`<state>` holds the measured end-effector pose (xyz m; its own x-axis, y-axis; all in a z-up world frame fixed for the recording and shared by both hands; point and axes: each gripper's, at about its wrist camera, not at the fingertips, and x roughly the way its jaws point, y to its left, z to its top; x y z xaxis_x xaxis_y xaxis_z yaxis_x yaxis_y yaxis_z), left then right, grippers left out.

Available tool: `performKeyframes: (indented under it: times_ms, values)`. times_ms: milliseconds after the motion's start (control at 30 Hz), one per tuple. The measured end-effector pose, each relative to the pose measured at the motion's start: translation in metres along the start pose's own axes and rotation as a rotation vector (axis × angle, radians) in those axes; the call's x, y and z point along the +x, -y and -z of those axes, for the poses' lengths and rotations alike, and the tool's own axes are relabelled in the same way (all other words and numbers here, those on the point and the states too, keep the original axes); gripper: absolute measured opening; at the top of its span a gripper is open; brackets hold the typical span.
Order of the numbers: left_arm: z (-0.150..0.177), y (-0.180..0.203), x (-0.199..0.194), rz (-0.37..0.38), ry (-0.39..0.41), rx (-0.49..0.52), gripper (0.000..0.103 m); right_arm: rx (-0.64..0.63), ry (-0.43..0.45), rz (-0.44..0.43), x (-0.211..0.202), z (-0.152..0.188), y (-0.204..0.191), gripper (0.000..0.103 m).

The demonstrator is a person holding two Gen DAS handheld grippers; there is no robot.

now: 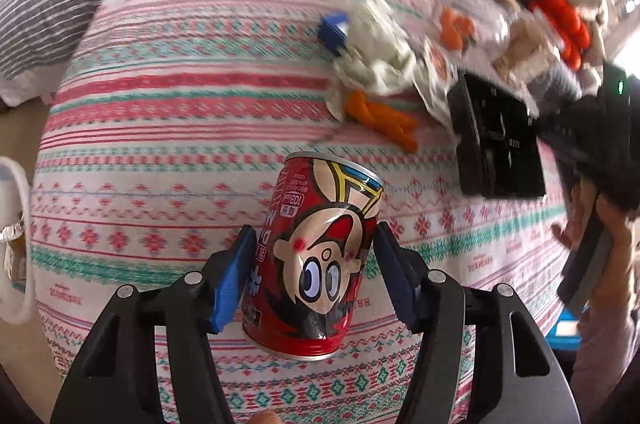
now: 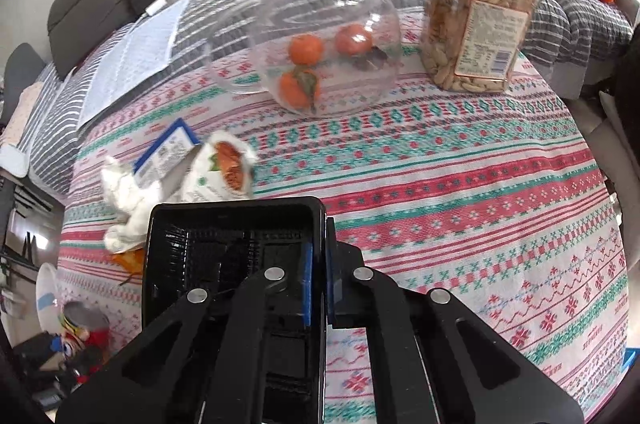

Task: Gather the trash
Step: 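Grasp the black plastic tray with the right tool while the left tool holds the red can, then carry the tray and red can over the white bucket and open both tools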

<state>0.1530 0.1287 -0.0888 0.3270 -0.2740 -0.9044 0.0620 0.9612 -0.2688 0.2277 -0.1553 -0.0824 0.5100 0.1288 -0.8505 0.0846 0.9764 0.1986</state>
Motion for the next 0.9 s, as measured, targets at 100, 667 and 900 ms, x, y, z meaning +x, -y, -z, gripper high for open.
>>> performKeyframes:
  times_ms: [100, 667, 900]
  values:
    - [-0.001, -0.015, -0.014, 0.009, 0.035, -0.033, 0.060, -0.002, 0.002, -0.029, -0.004, 0.003, -0.012, 0.004]
    - [0.016, -0.139, -0.122, 0.002, 0.264, -0.289, 0.060, -0.162, 0.029, -0.182, -0.026, 0.036, -0.161, 0.004]
    - [0.043, -0.222, -0.177, -0.075, 0.381, -0.444, 0.060, -0.230, -0.010, -0.293, -0.016, 0.056, -0.256, 0.004]
